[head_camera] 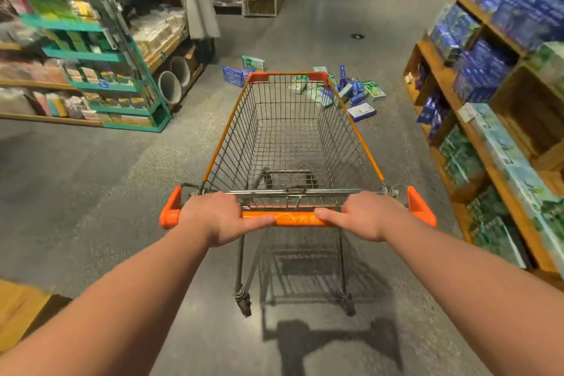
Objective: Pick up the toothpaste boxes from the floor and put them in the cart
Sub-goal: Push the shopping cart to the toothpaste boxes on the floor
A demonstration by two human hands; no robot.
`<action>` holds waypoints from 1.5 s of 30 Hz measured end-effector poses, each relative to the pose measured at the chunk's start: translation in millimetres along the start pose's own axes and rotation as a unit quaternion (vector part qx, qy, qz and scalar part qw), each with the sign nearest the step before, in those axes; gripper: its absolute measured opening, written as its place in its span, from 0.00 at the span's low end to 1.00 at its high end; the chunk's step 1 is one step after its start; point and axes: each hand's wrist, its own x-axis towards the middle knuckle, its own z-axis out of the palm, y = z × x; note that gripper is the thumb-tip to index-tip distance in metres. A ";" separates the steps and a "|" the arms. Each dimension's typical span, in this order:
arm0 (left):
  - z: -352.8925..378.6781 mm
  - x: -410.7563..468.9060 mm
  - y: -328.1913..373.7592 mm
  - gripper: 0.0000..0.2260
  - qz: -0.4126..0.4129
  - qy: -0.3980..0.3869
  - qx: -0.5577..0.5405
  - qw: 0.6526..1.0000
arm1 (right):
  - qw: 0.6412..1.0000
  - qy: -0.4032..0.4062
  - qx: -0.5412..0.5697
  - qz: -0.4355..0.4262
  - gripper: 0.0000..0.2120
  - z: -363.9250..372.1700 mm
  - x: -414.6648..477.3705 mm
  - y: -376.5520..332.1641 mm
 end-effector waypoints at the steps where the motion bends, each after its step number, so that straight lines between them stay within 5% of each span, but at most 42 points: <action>1: -5.1 19.7 -17.5 0.47 0.003 0.001 0.003 1.000 | 1.000 0.001 0.002 0.002 0.40 -9.3 23.6 -2.9; 7: -34.3 141.0 -112.1 0.45 0.007 -0.002 0.007 1.000 | 1.000 -0.010 0.022 0.015 0.36 -67.5 162.3 -15.6; 21: -118.2 459.5 -300.1 0.43 -0.012 0.017 -0.002 1.000 | 0.999 0.008 0.032 0.024 0.46 -212.7 519.4 12.1; 25: -132.4 536.2 -348.2 0.47 -0.006 0.028 0.009 1.000 | 0.999 -0.004 0.032 0.041 0.40 -249.2 596.1 15.3; 31: -158.9 650.4 -416.5 0.46 0.001 0.030 0.008 1.000 | 0.997 0.007 0.041 0.066 0.54 -292.5 721.6 23.0; 45: -207.0 799.1 -494.6 0.47 0.012 -0.059 -0.013 0.998 | 0.988 -0.020 0.066 0.135 0.48 -359.5 854.3 31.1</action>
